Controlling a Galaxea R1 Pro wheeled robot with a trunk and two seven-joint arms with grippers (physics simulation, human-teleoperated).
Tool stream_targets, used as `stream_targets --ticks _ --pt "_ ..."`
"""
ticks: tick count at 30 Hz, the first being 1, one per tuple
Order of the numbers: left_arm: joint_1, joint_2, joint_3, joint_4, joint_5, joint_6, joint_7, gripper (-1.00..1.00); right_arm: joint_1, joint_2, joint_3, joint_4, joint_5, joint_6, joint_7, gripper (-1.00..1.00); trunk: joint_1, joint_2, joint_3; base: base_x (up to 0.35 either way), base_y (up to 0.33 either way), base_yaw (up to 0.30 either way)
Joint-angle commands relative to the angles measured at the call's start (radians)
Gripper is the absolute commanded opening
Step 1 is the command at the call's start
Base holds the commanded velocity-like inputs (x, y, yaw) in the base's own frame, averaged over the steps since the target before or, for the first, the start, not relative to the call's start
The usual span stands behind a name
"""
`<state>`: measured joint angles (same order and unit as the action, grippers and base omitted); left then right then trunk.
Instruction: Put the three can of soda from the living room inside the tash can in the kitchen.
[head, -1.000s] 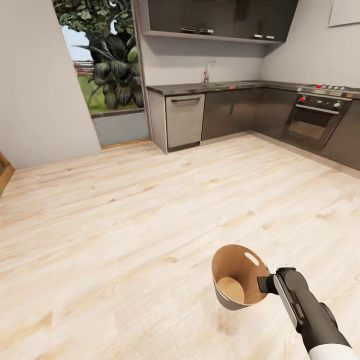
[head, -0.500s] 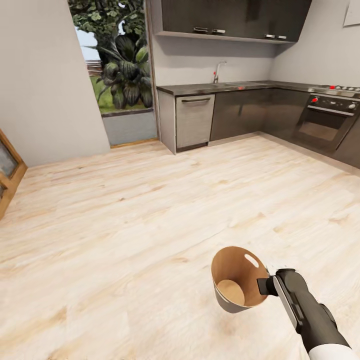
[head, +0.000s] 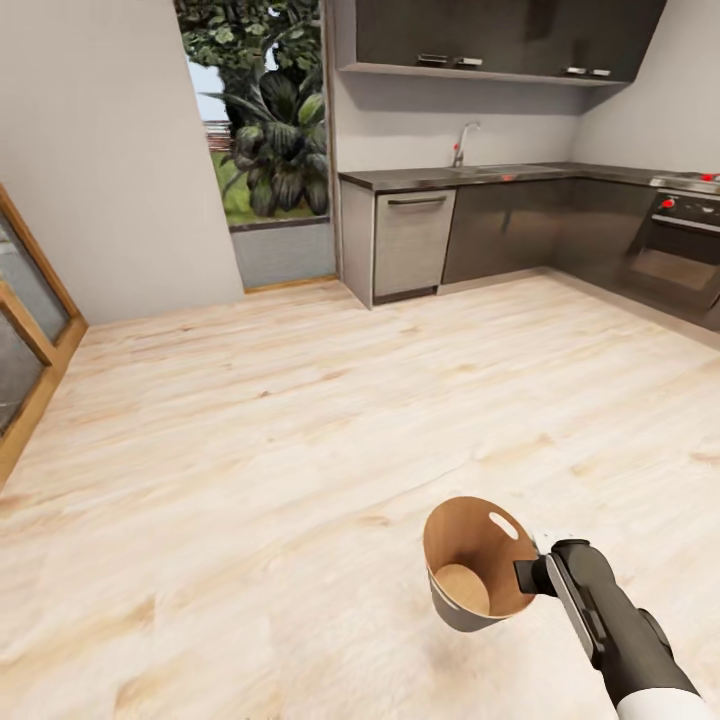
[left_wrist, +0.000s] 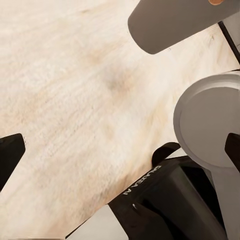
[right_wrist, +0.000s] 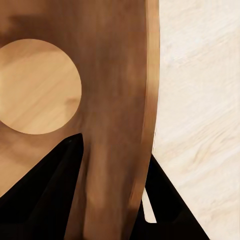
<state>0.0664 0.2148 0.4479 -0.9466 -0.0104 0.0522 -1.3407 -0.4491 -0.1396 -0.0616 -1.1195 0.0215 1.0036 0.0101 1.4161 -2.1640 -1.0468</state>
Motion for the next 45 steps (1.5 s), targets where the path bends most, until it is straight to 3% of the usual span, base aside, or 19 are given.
stream_targets --ticks 1,45 --pt "0.0 0.0 0.0 0.0 0.0 0.0 0.0 1.0 0.0 0.0 0.0 0.0 -0.008 0.0 0.001 -1.0 0.0 0.0 0.0 0.0 0.0 0.258" --pt "0.001 0.0 -0.001 -0.001 0.001 0.0 0.0 1.0 0.0 0.0 0.002 0.001 -0.006 0.0 -0.001 -1.0 0.0 0.0 -0.01 0.0 0.0 0.272"
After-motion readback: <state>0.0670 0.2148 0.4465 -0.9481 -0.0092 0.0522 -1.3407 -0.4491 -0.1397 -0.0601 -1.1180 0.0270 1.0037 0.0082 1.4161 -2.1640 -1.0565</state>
